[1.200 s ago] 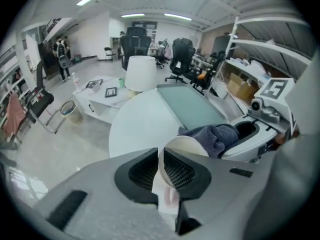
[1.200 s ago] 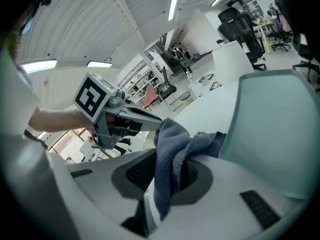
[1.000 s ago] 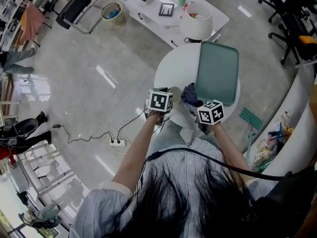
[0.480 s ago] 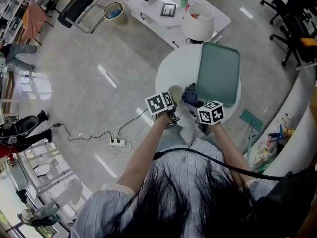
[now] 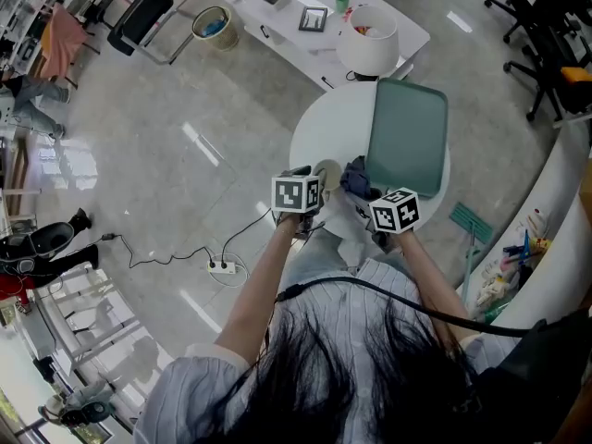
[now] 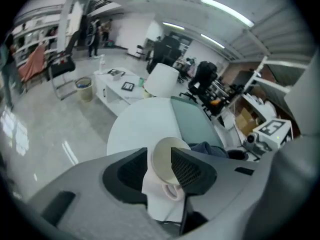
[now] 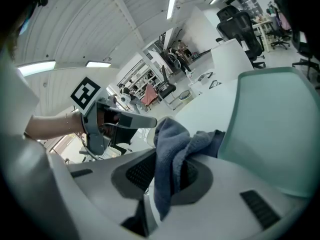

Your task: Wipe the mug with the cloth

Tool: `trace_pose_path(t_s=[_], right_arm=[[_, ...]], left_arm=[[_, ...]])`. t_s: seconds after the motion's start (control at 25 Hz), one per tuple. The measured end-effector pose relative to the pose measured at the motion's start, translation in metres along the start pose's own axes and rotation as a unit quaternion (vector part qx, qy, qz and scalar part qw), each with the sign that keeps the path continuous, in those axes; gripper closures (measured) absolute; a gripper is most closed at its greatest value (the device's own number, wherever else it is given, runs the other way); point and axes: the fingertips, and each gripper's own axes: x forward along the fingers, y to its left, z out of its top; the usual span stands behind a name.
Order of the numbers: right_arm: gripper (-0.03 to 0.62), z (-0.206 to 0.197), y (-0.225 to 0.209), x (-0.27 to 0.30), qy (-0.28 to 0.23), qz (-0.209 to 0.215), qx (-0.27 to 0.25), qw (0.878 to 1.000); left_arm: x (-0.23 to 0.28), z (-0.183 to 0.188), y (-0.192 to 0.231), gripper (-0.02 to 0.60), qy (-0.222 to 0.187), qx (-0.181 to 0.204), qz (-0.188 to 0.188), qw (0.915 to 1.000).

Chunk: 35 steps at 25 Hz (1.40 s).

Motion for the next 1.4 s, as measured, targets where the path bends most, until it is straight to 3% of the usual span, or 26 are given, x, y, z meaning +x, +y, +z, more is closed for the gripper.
trace_pose_path(t_s=[0.08,0.12,0.2,0.32,0.4,0.52,0.64,0.68,0.76,0.88,1.04,1.2,1.4], right_arm=[[0.514,0.000,0.000,0.000,0.000,0.000,0.000,1.000],[0.514,-0.001,0.000,0.000,0.000,-0.001,0.001,1.000],[0.514,-0.002,0.000,-0.001,-0.001,-0.002,0.004,1.000],[0.514,-0.002,0.001,0.000,-0.003,-0.006,0.008,1.000],[0.514,-0.004,0.002,0.000,-0.004,-0.008,0.010,1.000],[0.514,-0.005,0.003,0.001,-0.006,-0.012,0.014,1.000],[0.514,-0.005,0.005,0.002,-0.012,-0.017,0.021,1.000],[0.514,-0.005,0.005,0.002,-0.014,-0.018,0.024,0.999],[0.514,-0.005,0.004,0.003,-0.018,-0.021,0.030,0.999],[0.514,-0.007,0.002,0.001,-0.022,-0.026,0.038,0.999],[0.514,-0.007,0.000,0.000,-0.027,-0.030,0.043,0.998],[0.514,-0.008,0.000,0.000,-0.028,-0.031,0.045,0.998],[0.514,-0.008,-0.002,0.000,-0.027,-0.033,0.044,0.998]], left_arm=[[0.000,0.009,-0.007,0.448,0.019,0.109,-0.020,0.9937],[0.002,0.012,-0.012,0.448,0.034,0.168,-0.033,0.9847],[0.009,0.014,-0.018,0.448,0.068,0.282,-0.050,0.9557],[0.019,0.019,-0.022,0.448,0.102,0.420,-0.064,0.8994],[0.024,0.019,-0.027,0.448,0.117,0.476,-0.086,0.8676],[0.030,0.013,-0.035,0.448,0.139,0.536,-0.123,0.8237],[0.037,0.000,-0.031,0.448,0.173,0.593,-0.142,0.7739],[0.039,-0.003,-0.029,0.449,0.182,0.606,-0.145,0.7605],[0.044,-0.005,-0.028,0.449,0.194,0.622,-0.152,0.7431],[0.050,-0.005,-0.033,0.458,0.200,0.631,-0.158,0.7328],[0.055,-0.004,-0.039,0.498,0.202,0.625,-0.163,0.7362],[0.055,-0.007,-0.041,0.525,0.197,0.601,-0.168,0.7565],[0.055,-0.004,-0.040,0.523,0.188,0.557,-0.153,0.7942]])
